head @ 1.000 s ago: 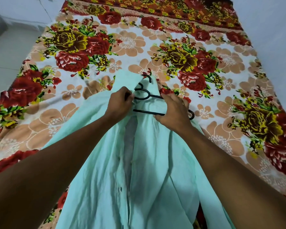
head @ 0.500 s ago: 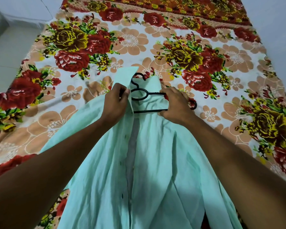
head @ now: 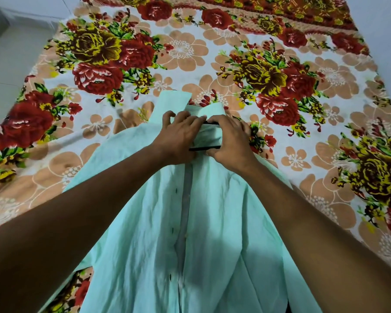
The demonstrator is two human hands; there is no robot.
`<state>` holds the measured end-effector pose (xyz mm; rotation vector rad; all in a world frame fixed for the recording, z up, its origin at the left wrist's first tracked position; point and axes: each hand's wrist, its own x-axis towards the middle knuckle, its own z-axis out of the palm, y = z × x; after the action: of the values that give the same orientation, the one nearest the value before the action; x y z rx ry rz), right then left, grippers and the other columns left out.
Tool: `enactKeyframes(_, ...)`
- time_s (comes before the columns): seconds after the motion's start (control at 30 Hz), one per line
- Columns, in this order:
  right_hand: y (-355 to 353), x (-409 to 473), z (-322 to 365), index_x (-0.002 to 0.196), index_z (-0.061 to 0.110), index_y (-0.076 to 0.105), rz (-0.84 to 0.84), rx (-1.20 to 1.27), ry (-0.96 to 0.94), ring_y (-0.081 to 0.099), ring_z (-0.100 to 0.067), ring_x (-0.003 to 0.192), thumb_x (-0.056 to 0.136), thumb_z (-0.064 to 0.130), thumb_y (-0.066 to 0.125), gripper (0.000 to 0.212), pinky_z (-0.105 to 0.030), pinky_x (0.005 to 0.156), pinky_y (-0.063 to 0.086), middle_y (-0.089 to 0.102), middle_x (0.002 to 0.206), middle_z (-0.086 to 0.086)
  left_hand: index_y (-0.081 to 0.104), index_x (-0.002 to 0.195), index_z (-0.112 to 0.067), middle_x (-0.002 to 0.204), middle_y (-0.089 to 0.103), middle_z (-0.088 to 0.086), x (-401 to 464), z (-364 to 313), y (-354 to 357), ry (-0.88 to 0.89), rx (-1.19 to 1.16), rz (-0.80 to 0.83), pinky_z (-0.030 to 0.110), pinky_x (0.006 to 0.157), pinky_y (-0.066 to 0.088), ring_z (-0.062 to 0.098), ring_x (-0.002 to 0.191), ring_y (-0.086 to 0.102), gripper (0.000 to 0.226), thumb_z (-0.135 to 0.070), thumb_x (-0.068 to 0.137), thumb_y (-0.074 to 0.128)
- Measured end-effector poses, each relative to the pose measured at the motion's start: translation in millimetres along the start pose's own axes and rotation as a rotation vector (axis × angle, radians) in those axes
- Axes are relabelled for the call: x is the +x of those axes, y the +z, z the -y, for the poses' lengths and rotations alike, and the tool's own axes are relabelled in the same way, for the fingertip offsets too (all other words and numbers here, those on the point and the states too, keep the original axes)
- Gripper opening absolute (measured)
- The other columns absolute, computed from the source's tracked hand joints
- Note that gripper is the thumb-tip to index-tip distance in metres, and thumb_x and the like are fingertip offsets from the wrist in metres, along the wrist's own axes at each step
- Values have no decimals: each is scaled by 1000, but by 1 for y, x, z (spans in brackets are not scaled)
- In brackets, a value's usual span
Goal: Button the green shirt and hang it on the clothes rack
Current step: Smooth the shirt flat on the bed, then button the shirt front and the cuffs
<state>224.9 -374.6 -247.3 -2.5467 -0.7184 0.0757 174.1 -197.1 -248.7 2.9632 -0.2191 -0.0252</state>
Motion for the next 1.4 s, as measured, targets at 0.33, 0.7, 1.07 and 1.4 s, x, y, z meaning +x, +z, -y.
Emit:
enactKeyframes(0.33, 58, -41, 43, 95, 18, 60, -467, -9, 408, 57, -31, 102, 75, 39, 77, 33, -45, 82, 42, 60, 103, -5, 48, 145, -17, 138, 56, 7, 6, 11, -17, -50, -300, -207, 49, 108, 24, 32, 133, 43, 88, -46, 66, 72)
enactKeyframes(0.7, 43, 0, 29, 93, 14, 73, -235, 150, 555, 70, -34, 89, 89, 32, 67, 20, -44, 83, 55, 75, 92, -9, 48, 146, -15, 138, 56, 9, 3, 8, -16, -40, -293, -282, 48, 106, 25, 33, 133, 43, 87, -39, 70, 81)
enactKeyframes(1.07, -31, 1, -25, 81, 14, 73, -529, 789, 786, 62, -18, 77, 98, 27, 58, 26, -35, 76, 52, 68, 79, 1, 39, 154, -19, 152, 47, 11, -3, 18, -17, -14, -215, -173, 49, 115, 20, 34, 140, 37, 101, -42, 69, 90)
enactKeyframes(1.4, -30, 20, 33, 53, 13, 42, -76, 348, 375, 36, -16, 45, 102, 24, 53, 52, -29, 48, 29, 38, 49, -1, 56, 135, -12, 124, 63, 13, -5, 15, 13, 121, -195, -102, 46, 103, 33, 38, 120, 53, 98, -53, 55, 94)
